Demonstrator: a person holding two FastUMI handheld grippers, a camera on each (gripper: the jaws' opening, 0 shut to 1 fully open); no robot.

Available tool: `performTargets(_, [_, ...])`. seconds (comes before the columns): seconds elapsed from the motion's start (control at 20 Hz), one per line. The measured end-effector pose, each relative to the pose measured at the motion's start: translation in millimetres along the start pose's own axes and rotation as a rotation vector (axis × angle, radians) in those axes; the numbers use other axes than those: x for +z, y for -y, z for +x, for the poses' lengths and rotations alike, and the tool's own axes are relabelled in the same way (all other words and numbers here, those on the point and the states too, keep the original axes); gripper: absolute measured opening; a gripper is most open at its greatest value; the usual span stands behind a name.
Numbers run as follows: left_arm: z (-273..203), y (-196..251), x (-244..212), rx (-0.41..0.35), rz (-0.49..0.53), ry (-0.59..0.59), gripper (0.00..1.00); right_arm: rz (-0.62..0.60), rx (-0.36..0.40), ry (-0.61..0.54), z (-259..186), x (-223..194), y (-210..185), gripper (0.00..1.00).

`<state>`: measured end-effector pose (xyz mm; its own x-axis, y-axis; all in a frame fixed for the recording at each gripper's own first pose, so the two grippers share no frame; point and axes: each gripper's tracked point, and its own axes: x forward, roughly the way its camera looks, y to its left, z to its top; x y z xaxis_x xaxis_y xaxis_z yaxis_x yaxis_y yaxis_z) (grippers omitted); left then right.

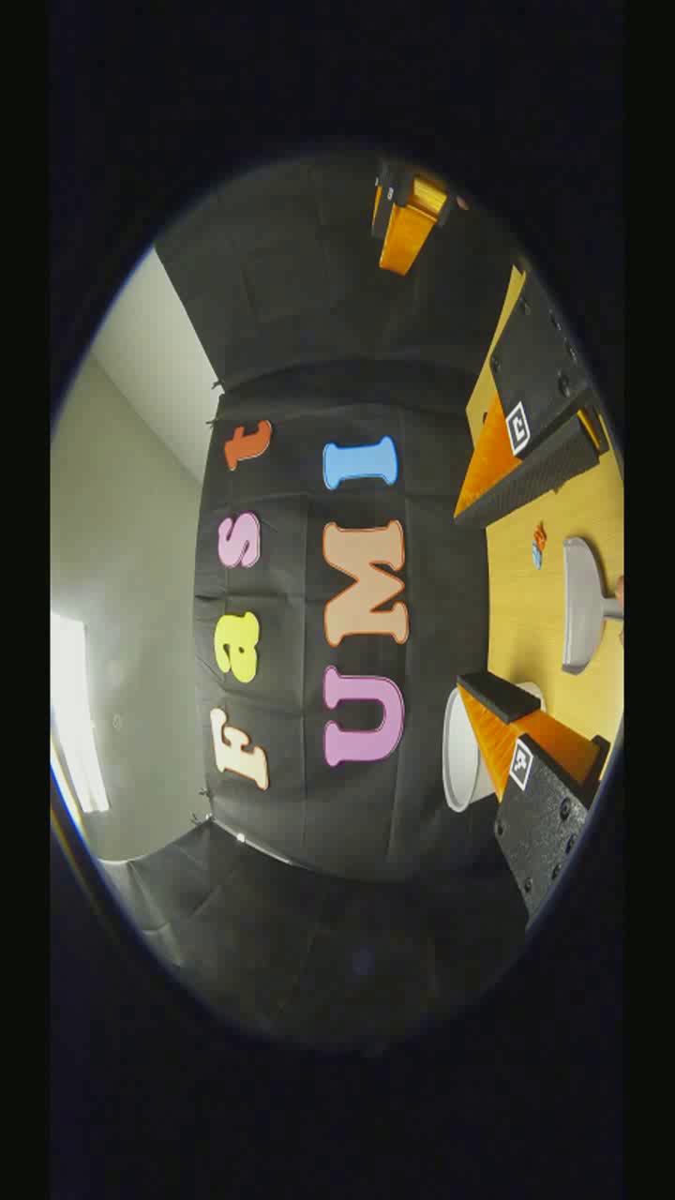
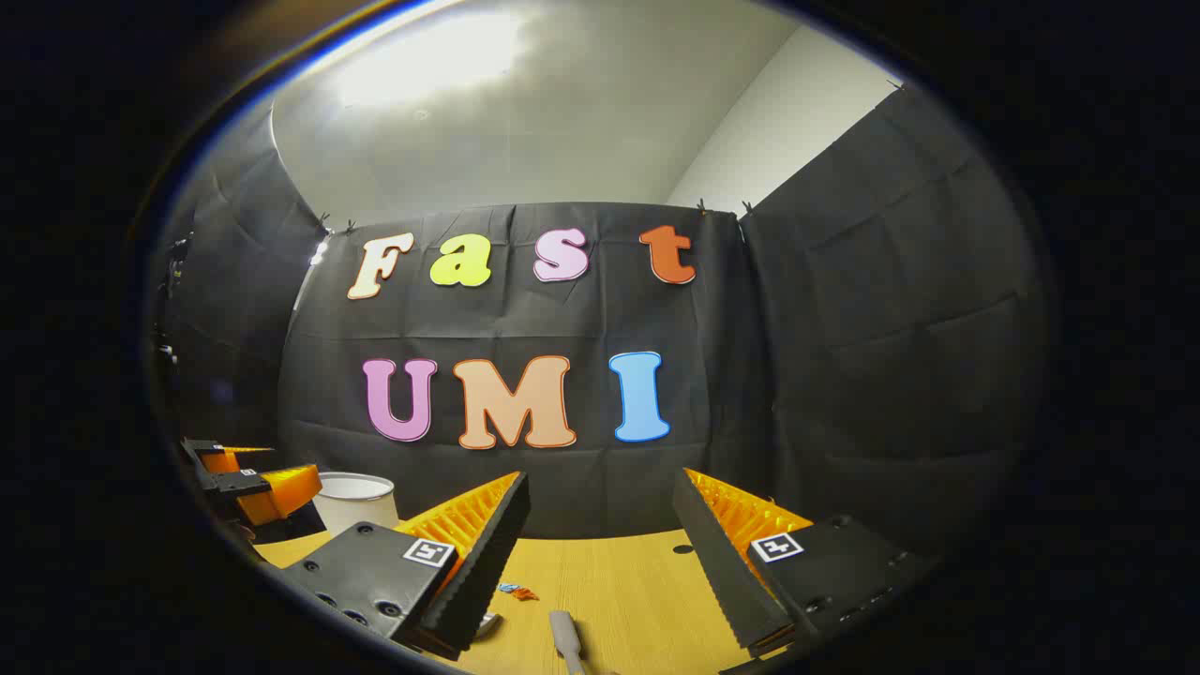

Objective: Pick up the small broom and dustpan from the desktop, sweep the trash into the dustpan with the broom, and then empty the trash into the garbage bin.

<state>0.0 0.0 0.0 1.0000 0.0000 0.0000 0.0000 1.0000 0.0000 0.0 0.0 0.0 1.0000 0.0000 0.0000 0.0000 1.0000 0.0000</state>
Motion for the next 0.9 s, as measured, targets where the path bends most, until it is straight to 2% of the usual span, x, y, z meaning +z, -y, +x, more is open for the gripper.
performTargets(0.9, [-5,5,11,0.008,0.016,0.016,0.93,0.006,0.031,0.007,3,7,0,0.98])
